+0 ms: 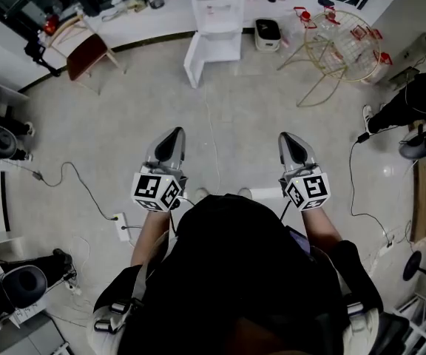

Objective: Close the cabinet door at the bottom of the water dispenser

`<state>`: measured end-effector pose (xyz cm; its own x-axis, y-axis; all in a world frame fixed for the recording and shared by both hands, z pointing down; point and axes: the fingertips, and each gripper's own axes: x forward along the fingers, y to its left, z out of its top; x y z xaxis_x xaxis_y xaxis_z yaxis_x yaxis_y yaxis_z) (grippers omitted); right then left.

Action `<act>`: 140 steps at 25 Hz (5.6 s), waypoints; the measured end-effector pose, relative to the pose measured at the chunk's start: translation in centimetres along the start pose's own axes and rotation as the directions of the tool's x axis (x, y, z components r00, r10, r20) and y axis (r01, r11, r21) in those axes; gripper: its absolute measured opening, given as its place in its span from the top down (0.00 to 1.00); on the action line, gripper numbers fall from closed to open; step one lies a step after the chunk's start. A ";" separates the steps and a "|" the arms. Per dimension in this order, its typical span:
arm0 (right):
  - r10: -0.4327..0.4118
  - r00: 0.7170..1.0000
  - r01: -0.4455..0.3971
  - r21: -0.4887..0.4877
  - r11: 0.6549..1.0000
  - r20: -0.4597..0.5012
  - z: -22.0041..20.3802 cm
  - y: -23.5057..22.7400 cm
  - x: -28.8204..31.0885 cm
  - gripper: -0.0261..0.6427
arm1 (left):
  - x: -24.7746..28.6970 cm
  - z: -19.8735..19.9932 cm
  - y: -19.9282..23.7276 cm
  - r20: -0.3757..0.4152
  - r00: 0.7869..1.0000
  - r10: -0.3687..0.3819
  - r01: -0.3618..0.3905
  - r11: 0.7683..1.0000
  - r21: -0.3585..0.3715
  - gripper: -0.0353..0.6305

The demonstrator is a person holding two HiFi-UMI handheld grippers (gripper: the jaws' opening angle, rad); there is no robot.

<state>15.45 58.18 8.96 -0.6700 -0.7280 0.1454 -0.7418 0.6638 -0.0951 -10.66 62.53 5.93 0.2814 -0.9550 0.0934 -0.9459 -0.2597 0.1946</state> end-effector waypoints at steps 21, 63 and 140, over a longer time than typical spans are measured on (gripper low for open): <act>-0.007 0.989 0.005 0.012 1.000 0.149 3.1 -5.1 -5.5 0.36 | 2.0 0.5 -6.9 0.032 0.996 0.085 -0.086 0.996 0.029 0.24; -0.092 0.994 0.093 0.001 0.996 0.062 5.2 -7.0 19.3 0.37 | 18.2 3.6 13.6 -0.006 0.999 -0.043 0.043 0.999 0.017 0.24; 0.197 0.952 -0.166 0.147 0.975 -0.234 -12.3 -22.5 59.3 0.45 | 49.4 -25.1 35.5 -0.462 0.882 0.095 -0.176 0.975 -0.134 0.24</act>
<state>-7.23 2.16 31.81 -0.7777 -0.5218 0.3506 -0.6162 0.7429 -0.2615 -26.26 9.77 41.94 0.2328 -0.8004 0.5523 -0.9502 -0.0662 0.3046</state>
